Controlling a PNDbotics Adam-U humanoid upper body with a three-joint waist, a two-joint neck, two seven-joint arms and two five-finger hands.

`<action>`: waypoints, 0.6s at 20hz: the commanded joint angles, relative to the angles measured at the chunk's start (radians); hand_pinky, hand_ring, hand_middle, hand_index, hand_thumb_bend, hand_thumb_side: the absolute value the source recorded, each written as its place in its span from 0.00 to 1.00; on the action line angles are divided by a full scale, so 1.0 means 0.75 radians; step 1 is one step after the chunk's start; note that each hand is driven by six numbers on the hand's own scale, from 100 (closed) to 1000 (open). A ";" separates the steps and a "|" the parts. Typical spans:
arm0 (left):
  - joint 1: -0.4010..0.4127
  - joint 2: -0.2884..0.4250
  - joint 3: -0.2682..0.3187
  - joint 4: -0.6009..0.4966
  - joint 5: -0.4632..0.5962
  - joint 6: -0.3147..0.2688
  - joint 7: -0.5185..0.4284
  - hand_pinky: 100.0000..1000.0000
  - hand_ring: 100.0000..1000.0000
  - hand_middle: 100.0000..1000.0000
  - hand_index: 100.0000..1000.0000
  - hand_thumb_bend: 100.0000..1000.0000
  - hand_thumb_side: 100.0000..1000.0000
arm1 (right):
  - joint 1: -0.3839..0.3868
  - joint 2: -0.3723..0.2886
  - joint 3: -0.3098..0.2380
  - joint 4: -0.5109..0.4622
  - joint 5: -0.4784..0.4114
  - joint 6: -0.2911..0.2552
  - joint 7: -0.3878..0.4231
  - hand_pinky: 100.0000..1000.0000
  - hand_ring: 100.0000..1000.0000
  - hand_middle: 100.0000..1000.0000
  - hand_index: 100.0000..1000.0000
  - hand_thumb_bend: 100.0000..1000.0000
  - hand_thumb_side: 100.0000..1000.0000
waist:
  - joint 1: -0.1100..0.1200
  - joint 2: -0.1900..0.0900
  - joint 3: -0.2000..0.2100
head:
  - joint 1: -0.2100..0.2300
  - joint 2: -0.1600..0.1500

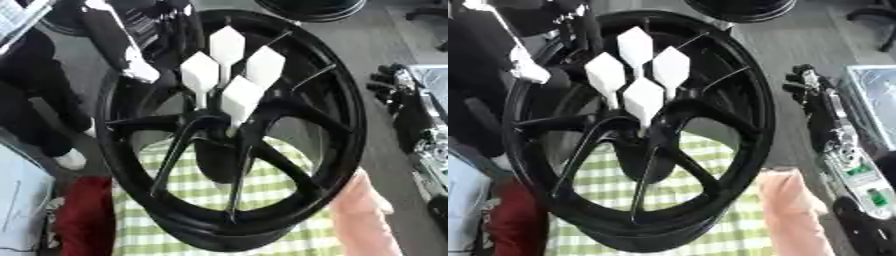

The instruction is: Pull the pin out of the wheel hub.

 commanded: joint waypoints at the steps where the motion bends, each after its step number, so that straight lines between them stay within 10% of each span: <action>1: -0.037 0.002 0.016 -0.013 -0.017 -0.016 0.000 0.68 0.73 0.73 0.76 0.25 0.01 | -0.012 -0.017 -0.004 -0.013 -0.002 -0.003 0.004 0.96 0.79 0.73 0.80 0.00 0.74 | -0.005 -0.024 -0.004 | -0.012 -0.020; 12: -0.033 -0.032 0.010 0.031 0.012 0.009 0.000 0.67 0.72 0.72 0.76 0.15 0.05 | -0.016 -0.009 -0.005 -0.012 -0.005 -0.004 0.000 0.96 0.79 0.73 0.80 0.00 0.74 | -0.007 -0.019 -0.017 | -0.016 -0.013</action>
